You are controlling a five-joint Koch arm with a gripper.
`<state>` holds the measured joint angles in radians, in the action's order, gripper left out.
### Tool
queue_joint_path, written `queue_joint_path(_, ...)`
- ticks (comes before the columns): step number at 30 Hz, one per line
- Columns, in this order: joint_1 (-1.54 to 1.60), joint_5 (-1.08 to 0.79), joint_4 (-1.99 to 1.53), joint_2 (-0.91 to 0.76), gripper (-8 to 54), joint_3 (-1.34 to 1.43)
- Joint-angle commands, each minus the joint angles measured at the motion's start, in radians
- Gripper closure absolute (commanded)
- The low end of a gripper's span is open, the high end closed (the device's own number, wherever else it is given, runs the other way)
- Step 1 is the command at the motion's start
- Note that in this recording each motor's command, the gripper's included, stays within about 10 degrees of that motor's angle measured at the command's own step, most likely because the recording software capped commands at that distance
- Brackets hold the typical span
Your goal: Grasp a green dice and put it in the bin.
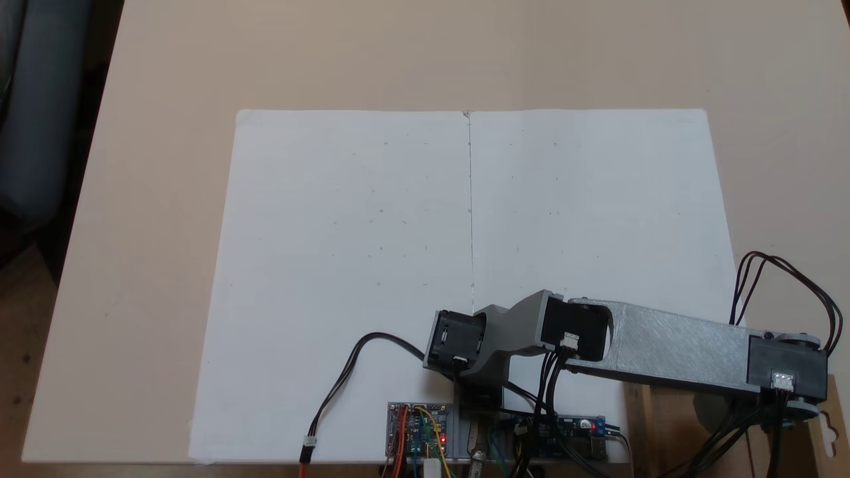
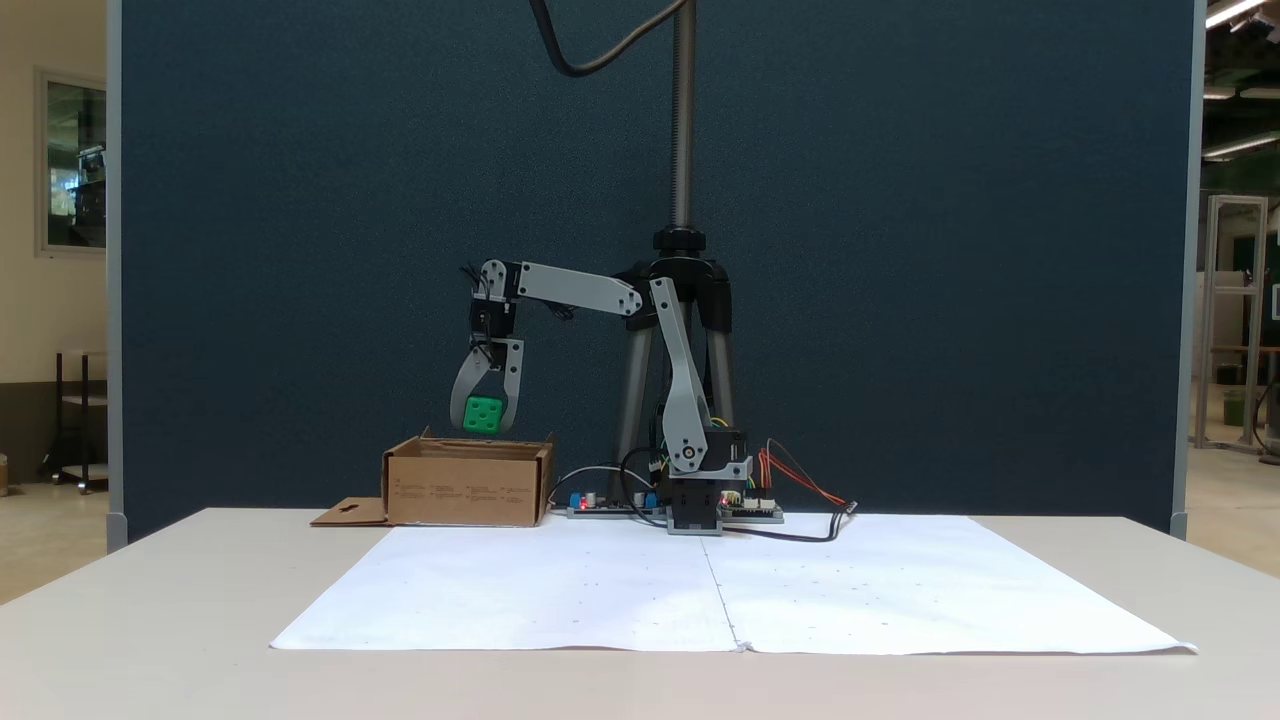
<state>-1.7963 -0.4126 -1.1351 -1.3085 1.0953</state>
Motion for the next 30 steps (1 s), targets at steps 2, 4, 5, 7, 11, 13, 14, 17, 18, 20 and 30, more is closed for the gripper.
queue_joint_path(2,0.009,-0.092,0.052,-0.031,16.4,0.012)
queue_joint_path(4,0.017,-0.091,0.1,-0.031,9.5,0.055)
queue_joint_path(5,0.017,-0.091,0.103,-0.031,5.4,0.064)
queue_joint_path(7,0.017,-0.091,0.104,-0.031,-2.5,0.071)
queue_joint_path(11,0.017,-0.091,0.115,-0.029,-0.1,0.071)
queue_joint_path(13,0.017,-0.091,0.115,-0.029,-0.1,0.071)
queue_joint_path(14,0.018,-0.089,0.114,-0.031,0.1,0.071)
queue_joint_path(17,0.025,-0.083,0.103,-0.035,0.1,0.071)
queue_joint_path(18,0.031,-0.08,0.1,-0.038,0.1,0.069)
queue_joint_path(20,0.054,-0.029,0.092,-0.066,0.2,0.054)
queue_joint_path(30,0.491,0.445,0.092,-0.121,1.7,-0.235)
